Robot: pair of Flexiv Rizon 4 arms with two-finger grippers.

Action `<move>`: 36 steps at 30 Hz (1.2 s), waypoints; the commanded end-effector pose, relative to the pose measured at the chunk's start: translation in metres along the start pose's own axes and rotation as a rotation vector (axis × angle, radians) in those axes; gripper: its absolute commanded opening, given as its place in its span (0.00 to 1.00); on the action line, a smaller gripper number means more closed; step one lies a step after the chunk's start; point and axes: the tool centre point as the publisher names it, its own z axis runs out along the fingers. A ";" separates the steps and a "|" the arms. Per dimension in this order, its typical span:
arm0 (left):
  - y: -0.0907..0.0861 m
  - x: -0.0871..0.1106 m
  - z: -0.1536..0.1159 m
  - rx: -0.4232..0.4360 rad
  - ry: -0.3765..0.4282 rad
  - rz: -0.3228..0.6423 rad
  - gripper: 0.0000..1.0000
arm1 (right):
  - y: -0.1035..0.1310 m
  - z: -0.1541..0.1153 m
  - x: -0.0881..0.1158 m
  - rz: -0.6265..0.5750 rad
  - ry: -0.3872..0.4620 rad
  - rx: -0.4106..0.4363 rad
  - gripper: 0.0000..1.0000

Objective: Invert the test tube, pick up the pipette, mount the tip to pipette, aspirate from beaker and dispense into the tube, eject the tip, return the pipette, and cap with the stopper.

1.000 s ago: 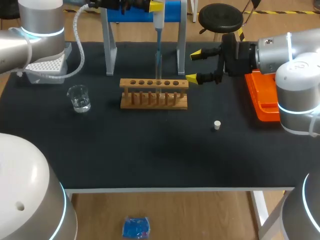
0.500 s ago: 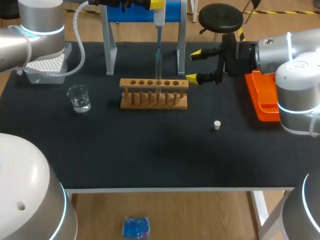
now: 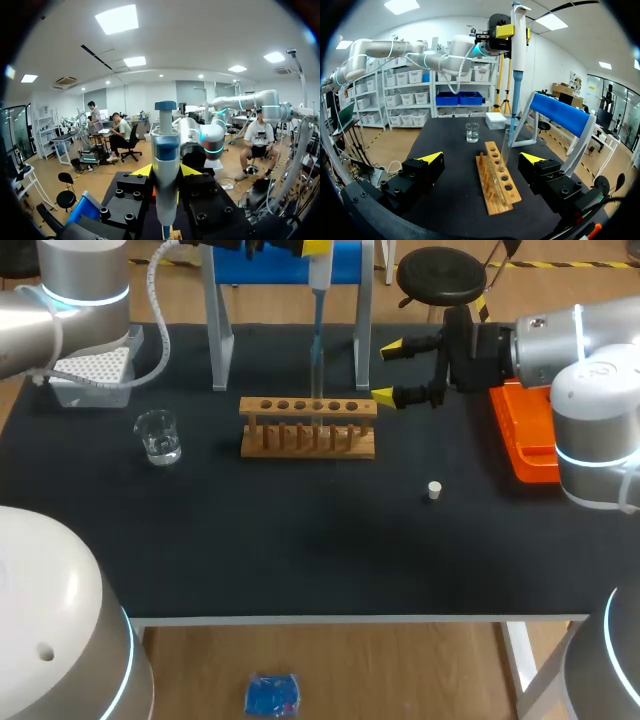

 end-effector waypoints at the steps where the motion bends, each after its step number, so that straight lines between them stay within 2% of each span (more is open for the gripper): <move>1: -0.003 0.003 0.000 0.000 -0.009 -0.004 0.00 | -0.001 0.000 0.001 -0.001 -0.001 -0.001 1.00; 36: -0.020 0.005 0.001 0.002 -0.031 0.008 0.00 | -0.001 0.000 0.001 -0.001 -0.001 -0.001 1.00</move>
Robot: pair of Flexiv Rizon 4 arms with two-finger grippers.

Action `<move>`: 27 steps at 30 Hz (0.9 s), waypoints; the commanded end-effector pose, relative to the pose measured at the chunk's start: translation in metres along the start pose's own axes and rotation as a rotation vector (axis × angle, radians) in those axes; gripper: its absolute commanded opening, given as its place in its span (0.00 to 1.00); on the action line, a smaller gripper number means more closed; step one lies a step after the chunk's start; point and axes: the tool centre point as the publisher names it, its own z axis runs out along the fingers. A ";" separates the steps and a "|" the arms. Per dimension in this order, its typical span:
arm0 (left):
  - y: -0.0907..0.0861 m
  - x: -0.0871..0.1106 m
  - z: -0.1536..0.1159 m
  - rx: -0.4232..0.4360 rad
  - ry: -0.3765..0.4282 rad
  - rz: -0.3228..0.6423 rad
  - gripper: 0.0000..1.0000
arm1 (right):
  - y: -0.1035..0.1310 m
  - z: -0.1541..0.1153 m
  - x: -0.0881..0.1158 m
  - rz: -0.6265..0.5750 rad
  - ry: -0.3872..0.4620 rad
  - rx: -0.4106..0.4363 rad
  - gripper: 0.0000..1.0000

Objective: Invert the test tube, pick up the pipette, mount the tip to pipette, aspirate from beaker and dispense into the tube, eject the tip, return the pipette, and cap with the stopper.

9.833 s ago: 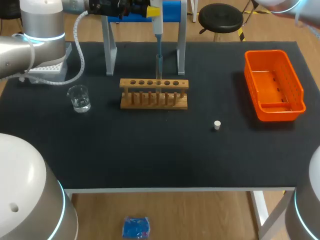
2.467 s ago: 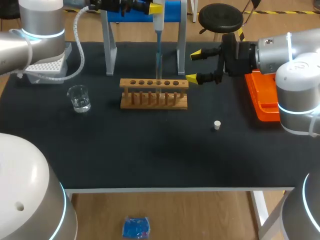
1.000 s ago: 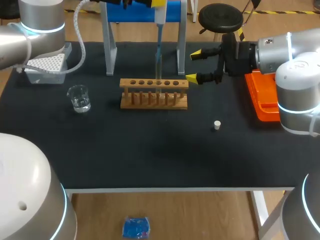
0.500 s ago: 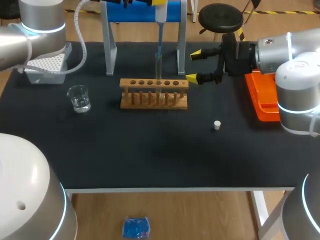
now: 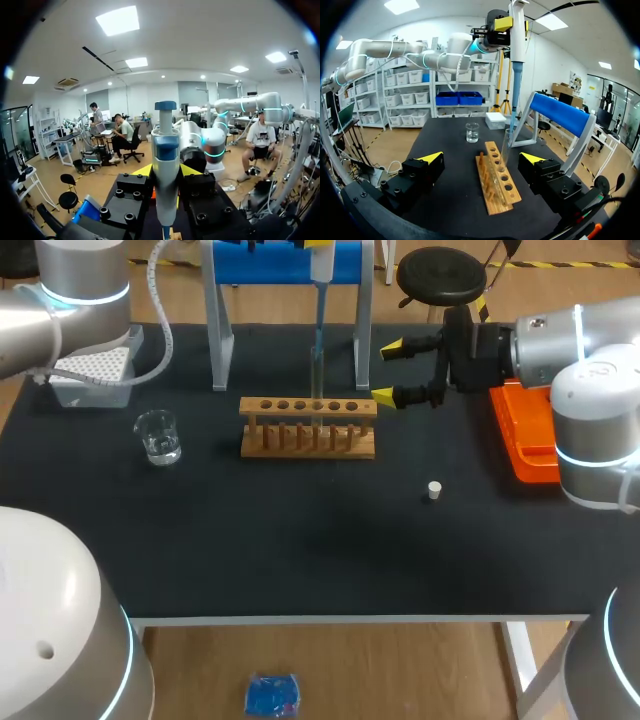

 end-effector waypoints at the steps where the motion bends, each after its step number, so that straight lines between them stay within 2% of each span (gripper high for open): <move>1: -0.004 0.003 0.000 -0.004 -0.009 0.002 0.00 | -0.001 0.000 0.000 -0.001 -0.001 -0.001 1.00; 12: -0.011 0.002 -0.003 -0.014 -0.019 0.013 0.00 | -0.001 0.000 0.000 -0.001 -0.001 -0.001 1.00; 27: -0.031 0.006 -0.010 -0.023 -0.036 0.044 0.00 | -0.001 0.000 0.000 -0.001 -0.001 -0.001 1.00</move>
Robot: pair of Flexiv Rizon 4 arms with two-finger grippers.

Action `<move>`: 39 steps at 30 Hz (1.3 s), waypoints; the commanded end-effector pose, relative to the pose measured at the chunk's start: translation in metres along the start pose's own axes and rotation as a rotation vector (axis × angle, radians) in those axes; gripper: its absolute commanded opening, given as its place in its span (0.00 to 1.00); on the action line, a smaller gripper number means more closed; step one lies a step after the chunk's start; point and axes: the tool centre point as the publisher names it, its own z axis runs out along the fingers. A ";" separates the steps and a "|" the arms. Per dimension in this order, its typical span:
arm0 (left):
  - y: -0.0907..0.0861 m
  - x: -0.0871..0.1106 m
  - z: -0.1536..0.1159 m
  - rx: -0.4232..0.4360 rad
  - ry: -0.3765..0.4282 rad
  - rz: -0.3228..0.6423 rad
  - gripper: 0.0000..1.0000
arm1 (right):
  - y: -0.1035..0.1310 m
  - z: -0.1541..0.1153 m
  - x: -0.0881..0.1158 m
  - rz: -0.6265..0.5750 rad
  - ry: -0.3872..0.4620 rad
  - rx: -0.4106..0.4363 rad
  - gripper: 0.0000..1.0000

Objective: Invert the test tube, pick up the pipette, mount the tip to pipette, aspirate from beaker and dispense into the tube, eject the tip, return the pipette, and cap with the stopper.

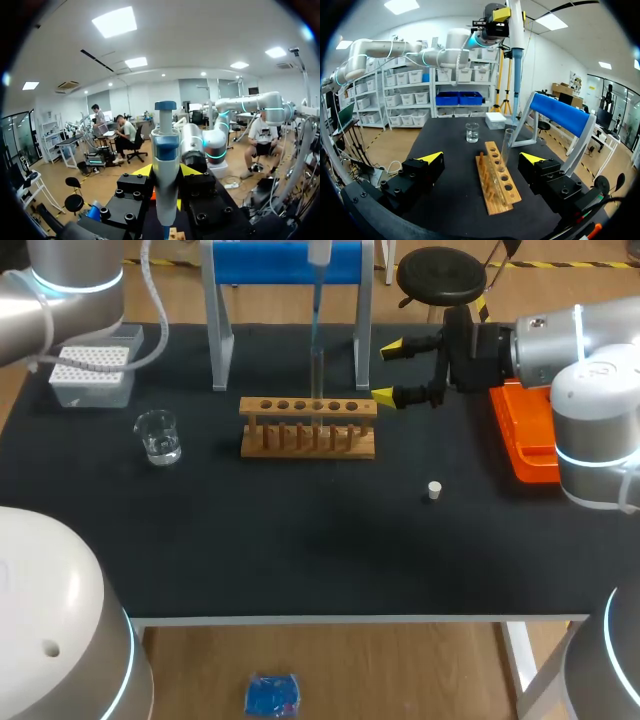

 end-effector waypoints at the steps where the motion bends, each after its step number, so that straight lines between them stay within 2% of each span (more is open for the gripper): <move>1: -0.008 0.006 -0.006 -0.003 -0.017 0.009 0.00 | -0.001 0.000 0.000 -0.001 0.000 -0.001 1.00; 7: -0.014 0.021 -0.035 -0.009 -0.069 0.008 0.00 | -0.001 0.000 0.000 -0.001 0.000 -0.001 1.00; 12: -0.007 0.051 -0.060 -0.037 -0.111 -0.028 0.00 | -0.001 0.000 0.000 -0.001 0.000 -0.001 1.00; 17: 0.001 0.084 -0.070 -0.044 -0.142 -0.063 0.00 | -0.001 0.000 0.000 -0.001 0.000 -0.001 1.00; 23: 0.014 0.119 -0.062 -0.020 -0.186 -0.094 0.00 | -0.001 0.000 0.000 -0.001 0.000 -0.001 1.00; 31: 0.027 0.162 -0.041 0.031 -0.288 -0.111 0.00 | -0.001 0.000 0.000 -0.001 0.000 -0.001 1.00; 39: 0.032 0.186 -0.020 0.038 -0.337 -0.137 0.00 | -0.001 0.000 0.000 -0.001 0.000 -0.001 1.00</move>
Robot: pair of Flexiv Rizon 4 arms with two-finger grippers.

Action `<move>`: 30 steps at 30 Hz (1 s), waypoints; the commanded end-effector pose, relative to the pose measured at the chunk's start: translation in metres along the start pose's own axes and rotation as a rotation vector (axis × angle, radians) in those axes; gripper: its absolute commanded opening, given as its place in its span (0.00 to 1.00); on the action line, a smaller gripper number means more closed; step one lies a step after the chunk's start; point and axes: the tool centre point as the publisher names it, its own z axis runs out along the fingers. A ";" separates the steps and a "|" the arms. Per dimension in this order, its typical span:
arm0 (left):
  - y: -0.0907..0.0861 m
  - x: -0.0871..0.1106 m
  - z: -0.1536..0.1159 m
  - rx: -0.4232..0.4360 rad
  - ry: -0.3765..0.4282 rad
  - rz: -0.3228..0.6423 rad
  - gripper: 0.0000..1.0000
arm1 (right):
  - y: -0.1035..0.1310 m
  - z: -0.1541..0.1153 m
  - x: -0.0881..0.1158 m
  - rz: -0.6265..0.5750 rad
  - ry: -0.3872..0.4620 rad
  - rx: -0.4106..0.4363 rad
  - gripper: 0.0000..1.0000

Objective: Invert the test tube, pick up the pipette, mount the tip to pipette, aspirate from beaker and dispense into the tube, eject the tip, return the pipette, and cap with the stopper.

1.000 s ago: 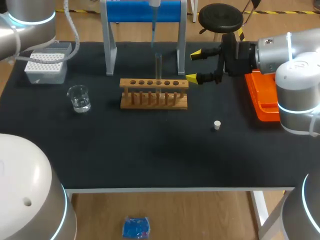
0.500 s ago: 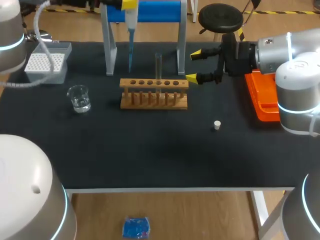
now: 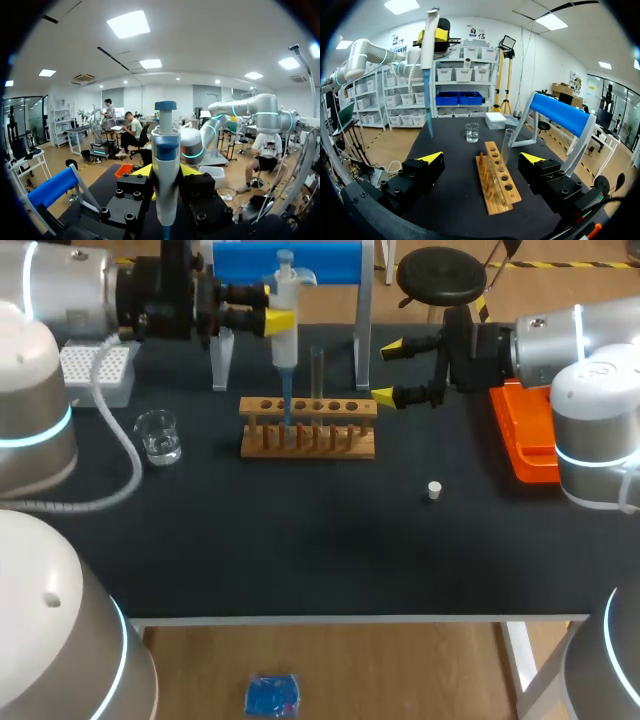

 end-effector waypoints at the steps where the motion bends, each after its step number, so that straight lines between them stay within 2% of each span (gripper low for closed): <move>1: 0.004 0.022 0.006 0.013 -0.217 0.000 0.00 | -0.001 0.000 0.000 -0.001 0.000 -0.001 1.00; 10: 0.008 0.022 0.026 -0.002 -0.206 0.023 0.00 | -0.001 0.000 0.000 -0.001 0.000 -0.001 1.00; 15: 0.016 0.018 0.034 0.009 -0.146 0.067 0.00 | -0.001 0.000 0.000 -0.001 0.000 -0.001 1.00; 21: 0.023 0.010 0.036 0.002 -0.092 0.094 0.00 | -0.001 0.000 0.000 -0.001 0.000 -0.001 1.00; 30: 0.034 0.006 0.032 -0.017 -0.078 0.070 0.00 | -0.001 0.000 0.000 -0.001 0.000 -0.001 1.00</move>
